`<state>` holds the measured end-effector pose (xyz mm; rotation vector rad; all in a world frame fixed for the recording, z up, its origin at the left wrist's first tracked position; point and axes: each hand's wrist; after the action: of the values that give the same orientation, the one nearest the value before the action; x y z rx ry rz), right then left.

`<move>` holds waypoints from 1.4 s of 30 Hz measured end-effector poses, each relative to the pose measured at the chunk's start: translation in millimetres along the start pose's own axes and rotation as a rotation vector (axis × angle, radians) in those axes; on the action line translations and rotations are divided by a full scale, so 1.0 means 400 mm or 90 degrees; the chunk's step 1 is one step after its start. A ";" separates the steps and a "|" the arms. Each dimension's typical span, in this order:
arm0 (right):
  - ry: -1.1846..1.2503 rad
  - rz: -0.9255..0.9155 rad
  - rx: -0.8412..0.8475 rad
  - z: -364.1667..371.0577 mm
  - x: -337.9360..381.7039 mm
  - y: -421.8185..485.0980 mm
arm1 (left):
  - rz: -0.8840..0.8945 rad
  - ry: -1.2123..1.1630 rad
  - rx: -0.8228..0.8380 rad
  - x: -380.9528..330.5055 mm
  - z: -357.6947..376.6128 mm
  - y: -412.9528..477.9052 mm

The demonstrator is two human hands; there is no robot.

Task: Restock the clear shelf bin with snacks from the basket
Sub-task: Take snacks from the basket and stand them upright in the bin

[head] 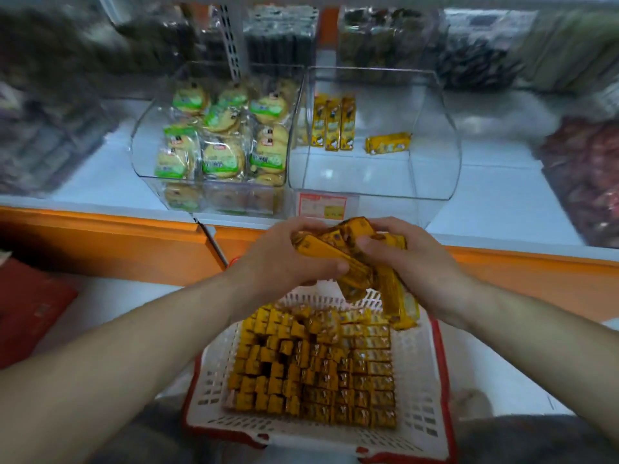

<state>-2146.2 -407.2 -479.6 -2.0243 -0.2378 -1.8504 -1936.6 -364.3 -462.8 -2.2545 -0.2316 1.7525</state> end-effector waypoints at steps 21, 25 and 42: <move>0.281 0.032 -0.002 0.013 0.144 0.080 | 0.034 -0.307 -0.116 -0.078 0.006 0.050; 0.251 0.023 -0.006 0.013 0.144 0.086 | 0.008 -0.353 -0.099 -0.083 0.016 0.067; 0.099 0.046 0.012 0.010 0.123 0.075 | 0.030 -0.344 -0.158 -0.084 0.042 0.076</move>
<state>-2125.7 -439.4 -436.4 -1.8408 -0.1373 -1.9399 -1962.5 -401.1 -445.0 -1.8921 -0.5324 2.4476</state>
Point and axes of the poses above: each hand's wrist, its own y-axis towards the middle knuckle, its own z-axis out of the palm, x = y × z, and after that the axes turned 1 degree about -z, right-handed
